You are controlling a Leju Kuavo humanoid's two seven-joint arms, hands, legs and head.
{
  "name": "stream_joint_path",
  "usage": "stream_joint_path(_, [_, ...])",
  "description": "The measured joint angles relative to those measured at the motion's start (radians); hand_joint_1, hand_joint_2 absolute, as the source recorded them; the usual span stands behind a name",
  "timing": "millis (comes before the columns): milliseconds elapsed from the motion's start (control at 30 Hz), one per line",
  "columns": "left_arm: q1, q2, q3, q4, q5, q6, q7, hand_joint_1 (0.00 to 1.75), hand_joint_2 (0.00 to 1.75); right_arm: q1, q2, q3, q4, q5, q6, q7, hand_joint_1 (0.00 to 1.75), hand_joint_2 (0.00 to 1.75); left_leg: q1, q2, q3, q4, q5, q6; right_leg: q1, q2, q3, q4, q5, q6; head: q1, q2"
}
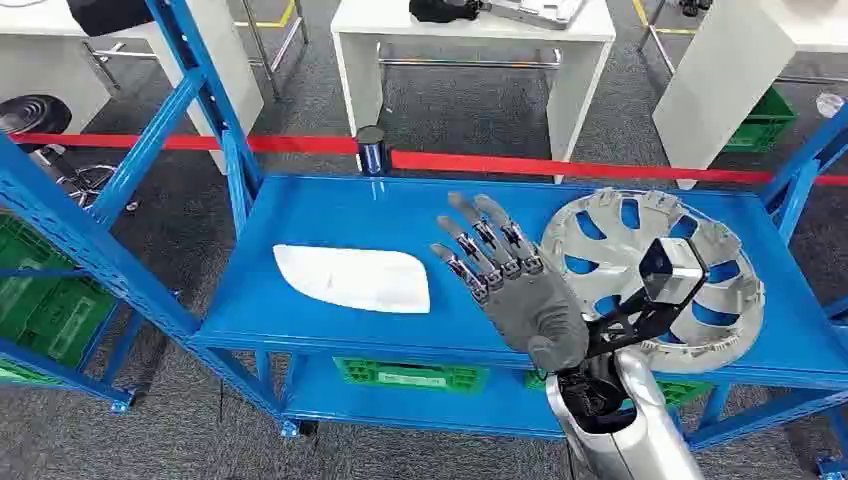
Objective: Take the parts from the cabinet and place them on the table.
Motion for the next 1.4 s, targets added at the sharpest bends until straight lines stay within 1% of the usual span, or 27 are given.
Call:
stream_joint_path(100, [-0.001, 0.000, 0.000, 0.000, 0.000, 0.000, 0.001, 0.00, 0.00, 0.001, 0.000, 0.003, 0.000, -0.001, 0.000, 0.000, 0.00, 1.75, -0.005, 0.000, -0.009, 0.002, 0.008, 0.016, -0.004, -0.001, -0.005, -0.008, 0.011, 0.020, 0.000, 0.000])
stream_joint_path(133, [-0.002, 0.000, 0.000, 0.000, 0.000, 0.000, 0.002, 0.00, 0.00, 0.001, -0.001, 0.002, 0.000, -0.007, 0.003, 0.000, 0.00, 1.75, 0.005, 0.001, -0.003, -0.015, 0.019, 0.031, -0.005, -0.002, -0.014, 0.001, 0.001, 0.022, 0.001, 0.000])
stream_joint_path(167, [-0.002, -0.002, 0.001, 0.000, 0.001, -0.001, 0.005, 0.00, 0.00, 0.000, -0.002, 0.003, 0.000, -0.016, 0.005, 0.000, 0.00, 1.75, 0.001, 0.003, -0.004, -0.018, 0.026, 0.039, -0.003, -0.002, -0.028, 0.031, -0.024, 0.017, 0.003, 0.000])
stream_joint_path(233, [-0.003, -0.004, 0.002, 0.001, 0.000, -0.011, 0.008, 0.00, 0.00, -0.001, -0.005, 0.003, 0.000, -0.035, 0.012, -0.001, 0.00, 1.75, -0.004, 0.004, -0.012, -0.017, 0.031, 0.046, -0.003, -0.002, -0.094, 0.187, -0.099, 0.001, 0.004, 0.000])
stream_joint_path(300, [-0.003, -0.008, 0.002, 0.004, -0.005, -0.018, 0.005, 0.00, 0.00, 0.003, -0.008, 0.003, 0.000, -0.044, 0.022, -0.003, 0.00, 1.75, -0.010, 0.004, -0.021, -0.016, 0.033, 0.051, -0.003, -0.002, -0.147, 0.315, -0.141, 0.004, 0.004, 0.000])
stream_joint_path(333, [-0.002, -0.011, 0.002, 0.007, -0.006, -0.018, 0.005, 0.00, 0.00, 0.004, -0.008, 0.003, 0.000, -0.045, 0.025, -0.003, 0.00, 1.75, -0.011, 0.002, -0.024, -0.016, 0.034, 0.051, -0.003, -0.002, -0.141, 0.308, -0.131, 0.010, 0.004, 0.000])
stream_joint_path(367, [-0.002, -0.014, 0.002, 0.009, -0.006, -0.018, 0.003, 0.00, 0.00, 0.004, -0.009, 0.002, 0.000, -0.047, 0.028, -0.003, 0.00, 1.75, -0.012, 0.002, -0.025, -0.016, 0.036, 0.049, -0.003, -0.002, -0.111, 0.259, -0.110, 0.017, 0.004, 0.000])
stream_joint_path(433, [-0.002, -0.017, 0.002, 0.012, -0.009, -0.006, -0.002, 0.00, 0.00, 0.004, -0.008, 0.003, -0.002, -0.048, 0.036, -0.003, 0.00, 1.75, -0.013, 0.001, -0.025, -0.011, 0.038, 0.045, -0.003, -0.002, -0.003, 0.064, -0.044, 0.028, 0.004, 0.000])
stream_joint_path(467, [-0.002, -0.017, 0.002, 0.013, -0.012, 0.000, -0.006, 0.00, 0.00, 0.003, -0.007, 0.002, -0.002, -0.048, 0.040, -0.003, 0.00, 1.75, -0.014, 0.001, -0.028, -0.005, 0.037, 0.042, -0.003, -0.003, 0.029, 0.000, -0.039, 0.021, 0.004, 0.000])
stream_joint_path(500, [-0.002, -0.017, 0.002, 0.014, -0.015, 0.003, -0.008, 0.00, 0.00, 0.004, -0.003, 0.002, -0.003, -0.048, 0.041, -0.003, 0.00, 1.75, -0.022, 0.002, -0.034, 0.002, 0.034, 0.036, 0.003, -0.002, 0.027, -0.003, -0.033, 0.012, 0.003, 0.000])
stream_joint_path(600, [-0.002, -0.018, 0.002, 0.016, -0.019, 0.016, -0.023, 0.00, 0.00, 0.009, 0.000, -0.004, -0.007, -0.050, 0.041, -0.012, 0.00, 1.75, -0.015, 0.002, -0.036, 0.000, 0.043, 0.020, 0.009, -0.001, 0.021, -0.001, -0.026, -0.002, 0.003, 0.000])
stream_joint_path(633, [-0.001, -0.017, 0.002, 0.021, -0.021, 0.018, -0.027, 0.00, 0.00, 0.010, 0.003, -0.010, -0.008, -0.057, 0.042, -0.023, 0.00, 1.75, -0.012, 0.001, -0.042, 0.006, 0.039, 0.016, -0.005, -0.001, 0.028, -0.006, -0.019, -0.010, 0.004, 0.000])
stream_joint_path(667, [0.000, -0.020, 0.002, 0.024, -0.021, 0.017, -0.028, 0.00, 0.00, 0.010, 0.004, -0.018, -0.010, -0.064, 0.046, -0.029, 0.00, 1.75, -0.011, 0.002, -0.053, 0.028, 0.016, 0.009, -0.004, -0.002, 0.027, -0.006, -0.017, -0.013, 0.000, 0.000])
stream_joint_path(767, [0.004, -0.024, 0.002, 0.035, -0.020, 0.016, -0.031, 0.00, 0.00, 0.012, 0.008, -0.045, -0.010, -0.080, 0.058, -0.040, 0.00, 1.75, -0.001, 0.002, -0.145, 0.251, -0.099, -0.009, -0.004, -0.002, 0.023, -0.005, -0.014, -0.016, -0.005, 0.000])
stream_joint_path(800, [0.007, -0.026, 0.002, 0.039, -0.020, 0.014, -0.033, 0.00, 0.00, 0.014, 0.009, -0.056, -0.010, -0.084, 0.058, -0.040, 0.00, 1.75, 0.000, 0.002, -0.169, 0.310, -0.115, -0.012, -0.003, -0.002, 0.022, -0.004, -0.014, -0.016, -0.005, 0.000])
stream_joint_path(833, [0.010, -0.027, 0.002, 0.041, -0.020, 0.013, -0.035, 0.00, 0.00, 0.014, 0.010, -0.067, -0.010, -0.087, 0.058, -0.040, 0.00, 1.75, 0.001, 0.002, -0.170, 0.317, -0.106, -0.012, -0.003, -0.002, 0.023, -0.004, -0.014, -0.016, -0.005, 0.000])
stream_joint_path(867, [0.012, -0.029, 0.002, 0.043, -0.020, 0.011, -0.037, 0.00, 0.00, 0.014, 0.012, -0.081, -0.010, -0.090, 0.058, -0.039, 0.00, 1.75, 0.001, 0.002, -0.150, 0.278, -0.079, -0.011, -0.003, -0.002, 0.024, -0.004, -0.014, -0.016, -0.005, 0.000])
stream_joint_path(933, [0.012, -0.031, 0.002, 0.047, -0.020, 0.011, -0.041, 0.00, 0.00, 0.014, 0.013, -0.104, -0.010, -0.095, 0.057, -0.038, 0.00, 1.75, 0.000, 0.002, -0.061, 0.105, 0.006, -0.003, -0.003, -0.001, 0.028, -0.004, -0.015, -0.015, -0.005, 0.000])
stream_joint_path(967, [0.012, -0.031, 0.002, 0.048, -0.020, 0.011, -0.043, 0.00, 0.00, 0.013, 0.014, -0.112, -0.010, -0.097, 0.057, -0.039, 0.00, 1.75, -0.001, 0.000, -0.023, 0.024, 0.027, 0.004, -0.002, -0.002, 0.029, -0.005, -0.015, -0.015, -0.005, 0.000])
stream_joint_path(1000, [0.012, -0.031, 0.002, 0.049, -0.020, 0.011, -0.045, 0.00, 0.00, 0.013, 0.013, -0.125, -0.010, -0.096, 0.054, -0.042, 0.00, 1.75, -0.008, -0.002, -0.012, 0.014, 0.013, 0.008, 0.004, -0.002, 0.023, -0.005, -0.013, -0.010, -0.004, 0.000])
stream_joint_path(1100, [0.017, -0.032, 0.002, 0.050, -0.019, 0.011, -0.050, 0.00, 0.00, 0.015, 0.014, -0.161, -0.009, -0.060, 0.030, -0.060, 0.00, 1.75, -0.014, 0.000, -0.018, 0.006, 0.015, 0.018, 0.000, -0.001, 0.012, -0.008, -0.005, 0.008, -0.005, 0.000])
stream_joint_path(1167, [0.017, -0.036, 0.002, 0.051, -0.019, 0.010, -0.052, 0.00, 0.00, 0.015, 0.011, -0.189, -0.010, -0.039, 0.013, -0.062, 0.00, 1.75, -0.006, 0.003, -0.009, -0.020, 0.031, 0.038, 0.000, -0.002, 0.003, 0.003, -0.016, 0.016, -0.003, 0.000])
stream_joint_path(1200, [0.016, -0.037, 0.002, 0.052, -0.019, 0.008, -0.054, 0.00, 0.00, 0.012, 0.010, -0.202, -0.010, -0.030, 0.006, -0.063, 0.00, 1.75, -0.006, 0.003, -0.009, -0.025, 0.035, 0.047, 0.002, -0.002, -0.019, 0.045, -0.041, 0.011, -0.002, 0.000])
stream_joint_path(1267, [0.016, -0.039, 0.002, 0.053, -0.018, 0.005, -0.054, 0.00, 0.00, 0.015, 0.005, -0.228, -0.007, -0.021, -0.001, -0.063, 0.00, 1.75, -0.009, 0.002, -0.015, -0.025, 0.038, 0.050, 0.002, -0.002, -0.099, 0.212, -0.107, 0.001, -0.001, 0.000])
stream_joint_path(1300, [0.017, -0.039, 0.003, 0.053, -0.018, 0.003, -0.054, 0.00, 0.00, 0.018, 0.001, -0.238, -0.004, -0.013, -0.002, -0.066, 0.00, 1.75, -0.010, 0.002, -0.018, -0.025, 0.038, 0.051, 0.001, -0.002, -0.136, 0.287, -0.130, 0.002, -0.001, 0.000])
stream_joint_path(1333, [0.018, -0.040, 0.003, 0.053, -0.017, 0.002, -0.054, 0.00, 0.00, 0.019, -0.002, -0.250, 0.000, 0.008, -0.006, -0.074, 0.00, 1.75, -0.011, 0.002, -0.019, -0.024, 0.039, 0.051, 0.001, -0.002, -0.152, 0.319, -0.132, 0.008, -0.001, 0.000])
stream_joint_path(1400, [0.019, -0.042, 0.003, 0.054, -0.017, 0.002, -0.054, 0.00, 0.00, 0.018, -0.010, -0.266, 0.007, 0.091, -0.037, -0.103, 0.00, 1.75, -0.010, 0.002, -0.019, -0.021, 0.039, 0.051, 0.000, -0.002, -0.107, 0.232, -0.089, 0.026, -0.001, 0.000])
